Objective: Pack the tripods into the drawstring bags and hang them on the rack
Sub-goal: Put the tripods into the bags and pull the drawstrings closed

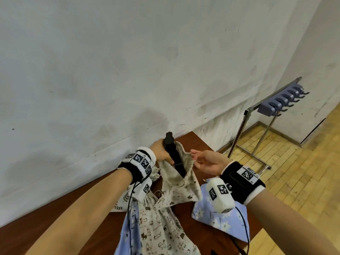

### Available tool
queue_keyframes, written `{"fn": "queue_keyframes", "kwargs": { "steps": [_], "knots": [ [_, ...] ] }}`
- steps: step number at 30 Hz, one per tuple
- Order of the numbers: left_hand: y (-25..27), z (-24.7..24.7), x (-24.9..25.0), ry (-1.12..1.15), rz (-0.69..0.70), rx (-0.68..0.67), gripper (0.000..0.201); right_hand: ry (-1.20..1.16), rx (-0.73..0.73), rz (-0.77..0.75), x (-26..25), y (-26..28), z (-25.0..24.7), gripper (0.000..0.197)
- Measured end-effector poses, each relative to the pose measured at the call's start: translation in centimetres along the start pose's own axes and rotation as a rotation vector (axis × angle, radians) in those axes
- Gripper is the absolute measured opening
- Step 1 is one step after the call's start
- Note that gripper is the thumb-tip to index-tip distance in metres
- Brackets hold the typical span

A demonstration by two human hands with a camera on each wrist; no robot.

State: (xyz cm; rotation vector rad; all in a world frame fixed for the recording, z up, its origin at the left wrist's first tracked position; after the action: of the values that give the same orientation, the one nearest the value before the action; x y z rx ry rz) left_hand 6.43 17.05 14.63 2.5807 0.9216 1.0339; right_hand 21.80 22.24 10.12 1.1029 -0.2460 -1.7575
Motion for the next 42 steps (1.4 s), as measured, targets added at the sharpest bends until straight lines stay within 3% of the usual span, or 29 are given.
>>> {"fn": "queue_keyframes", "kwargs": {
  "steps": [3,7,10,13,16,20,24,28,31,33,36,40,42],
  "knots": [
    [0.2,-0.6,1.5,-0.083,0.025,0.011,0.034,-0.054,-0.066,-0.054,-2.5,2.4,3.2,0.017],
    [1.0,0.5,3.2,-0.288,0.077,0.005,0.012,-0.089,-0.076,-0.233,-8.3,4.2,5.2,0.011],
    [1.5,1.1,4.0,-0.357,0.101,0.023,0.023,-0.03,-0.224,-0.233,-9.0,5.7,8.1,0.006],
    [1.6,1.3,4.1,-0.35,0.096,0.05,0.011,0.008,-0.294,-0.284,-9.8,6.4,9.9,0.009],
    [1.1,1.5,3.1,-0.299,0.036,0.064,0.014,0.025,-0.424,-0.317,-10.3,7.1,11.3,0.008],
    [0.3,3.6,2.7,-0.251,0.057,-0.07,0.029,0.38,-0.494,-0.346,-8.3,5.9,11.0,0.007],
    [0.8,3.9,3.1,-0.073,0.087,-0.191,0.058,0.855,-0.419,-0.474,-6.6,3.5,8.9,0.034],
    [0.8,1.2,2.6,0.117,0.013,-0.201,0.039,1.17,-0.515,-0.49,-5.0,2.3,9.2,0.058],
    [0.9,-0.5,2.3,0.254,-0.043,-0.19,0.045,1.428,-0.506,-0.559,-4.1,1.2,9.5,0.055],
    [0.8,-1.2,2.2,0.348,-0.049,-0.174,0.045,1.34,-0.455,-0.597,-4.8,0.5,9.5,0.045],
    [0.9,-2.6,2.3,0.519,-0.065,-0.127,0.032,1.154,-0.404,-0.535,-5.2,-0.2,9.2,0.035],
    [2.2,-4.5,5.1,0.674,-0.006,-0.099,0.028,1.135,-0.359,-0.555,-5.1,-0.6,9.5,0.025],
    [2.7,-5.2,6.7,0.669,0.049,-0.104,0.026,1.111,-0.394,-0.522,-4.6,-0.5,10.0,0.03]
  ]
}}
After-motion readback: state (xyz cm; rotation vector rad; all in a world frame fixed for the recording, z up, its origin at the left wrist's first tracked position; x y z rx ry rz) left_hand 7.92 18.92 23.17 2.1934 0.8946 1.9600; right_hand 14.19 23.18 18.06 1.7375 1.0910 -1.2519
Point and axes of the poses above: each hand's wrist, its own y-axis away from the middle knuckle, its own z-axis out of the palm, x = y × z, the point moved 10 cm from there along -y, towards the middle knuckle, and after that the axes turned 9 degrees about -z, right-handed, at the moved point
